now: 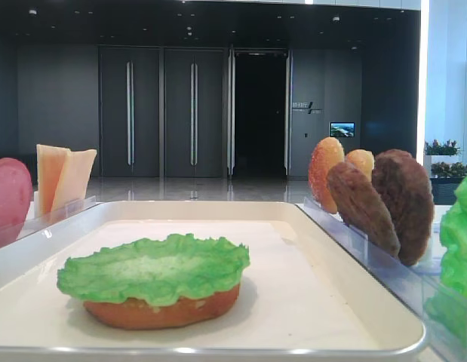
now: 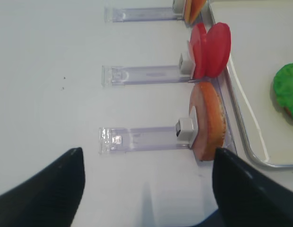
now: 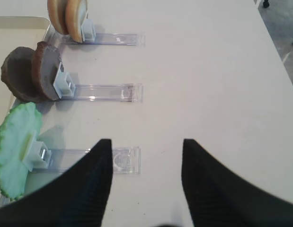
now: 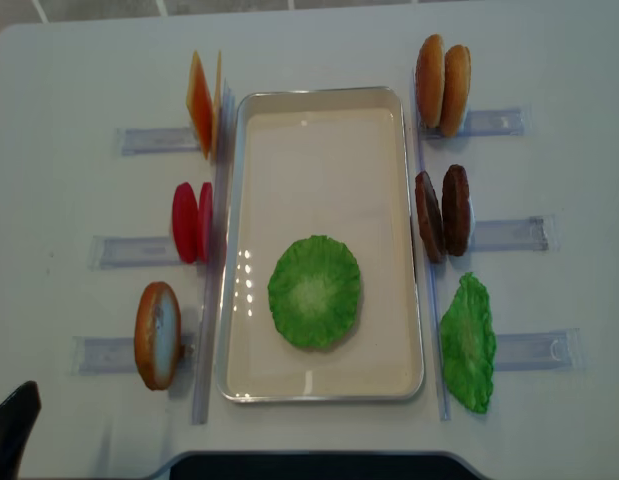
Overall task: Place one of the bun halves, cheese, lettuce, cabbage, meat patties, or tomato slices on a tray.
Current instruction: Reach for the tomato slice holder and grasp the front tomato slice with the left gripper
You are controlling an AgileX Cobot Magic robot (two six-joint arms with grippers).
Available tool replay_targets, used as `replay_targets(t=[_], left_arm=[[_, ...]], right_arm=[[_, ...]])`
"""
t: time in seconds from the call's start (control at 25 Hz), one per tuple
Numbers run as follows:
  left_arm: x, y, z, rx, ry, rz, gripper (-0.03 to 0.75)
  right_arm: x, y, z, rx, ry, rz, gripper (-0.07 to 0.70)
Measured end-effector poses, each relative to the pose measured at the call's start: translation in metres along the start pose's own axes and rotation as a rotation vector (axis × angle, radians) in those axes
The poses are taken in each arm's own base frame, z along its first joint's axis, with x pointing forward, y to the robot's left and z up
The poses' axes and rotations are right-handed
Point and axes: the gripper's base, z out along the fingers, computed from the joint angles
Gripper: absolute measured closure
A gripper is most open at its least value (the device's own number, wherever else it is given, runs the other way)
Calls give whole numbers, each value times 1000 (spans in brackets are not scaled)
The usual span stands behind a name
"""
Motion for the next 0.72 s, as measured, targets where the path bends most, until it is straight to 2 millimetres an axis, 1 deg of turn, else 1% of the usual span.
replay_targets(t=[0.16, 0.4, 0.52, 0.72], left_arm=[[-17, 1, 3, 4, 105, -13, 73], [-51, 2, 12, 8, 228, -37, 73], [-70, 2, 21, 9, 281, -41, 73], [-101, 4, 43, 11, 396, -44, 73]], right_arm=[[0, 0, 0, 0, 0, 0, 277], [0, 0, 0, 0, 0, 0, 277], [0, 0, 0, 0, 0, 0, 277], [0, 0, 0, 0, 0, 0, 277]])
